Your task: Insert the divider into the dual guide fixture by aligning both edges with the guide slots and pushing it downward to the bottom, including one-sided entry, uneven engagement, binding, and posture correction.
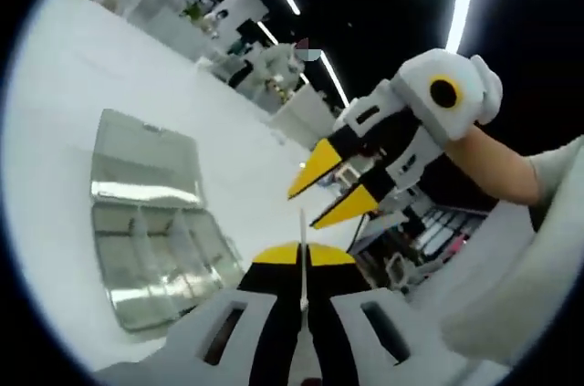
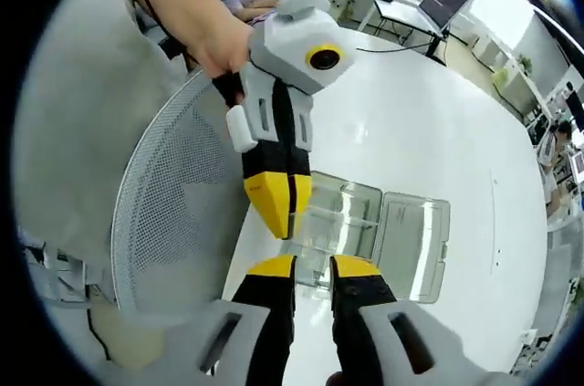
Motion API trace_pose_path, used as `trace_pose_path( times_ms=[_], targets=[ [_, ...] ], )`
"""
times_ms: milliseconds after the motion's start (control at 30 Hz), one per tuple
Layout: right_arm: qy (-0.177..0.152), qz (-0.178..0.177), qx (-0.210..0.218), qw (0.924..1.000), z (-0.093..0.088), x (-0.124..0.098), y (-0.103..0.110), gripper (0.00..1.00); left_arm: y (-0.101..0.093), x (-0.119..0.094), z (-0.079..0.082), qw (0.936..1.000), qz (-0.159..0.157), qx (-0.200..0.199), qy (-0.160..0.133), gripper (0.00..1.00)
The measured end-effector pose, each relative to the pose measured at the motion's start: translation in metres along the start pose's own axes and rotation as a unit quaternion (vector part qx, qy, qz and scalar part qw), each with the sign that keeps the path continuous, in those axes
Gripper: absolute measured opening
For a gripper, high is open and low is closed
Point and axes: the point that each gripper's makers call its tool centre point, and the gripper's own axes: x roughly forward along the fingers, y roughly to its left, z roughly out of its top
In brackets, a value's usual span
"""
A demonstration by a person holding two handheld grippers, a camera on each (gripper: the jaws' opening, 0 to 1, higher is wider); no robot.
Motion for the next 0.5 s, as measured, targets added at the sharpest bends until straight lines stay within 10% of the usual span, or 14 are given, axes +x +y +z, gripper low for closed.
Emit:
trace_pose_path(
  times_ms=[500],
  targets=[
    [0.007, 0.073, 0.025, 0.9970, 0.004, 0.001, 0.023, 0.02, -0.012, 0.004, -0.006, 0.9923, -0.011, 0.119, 0.034, 0.00]
  ],
)
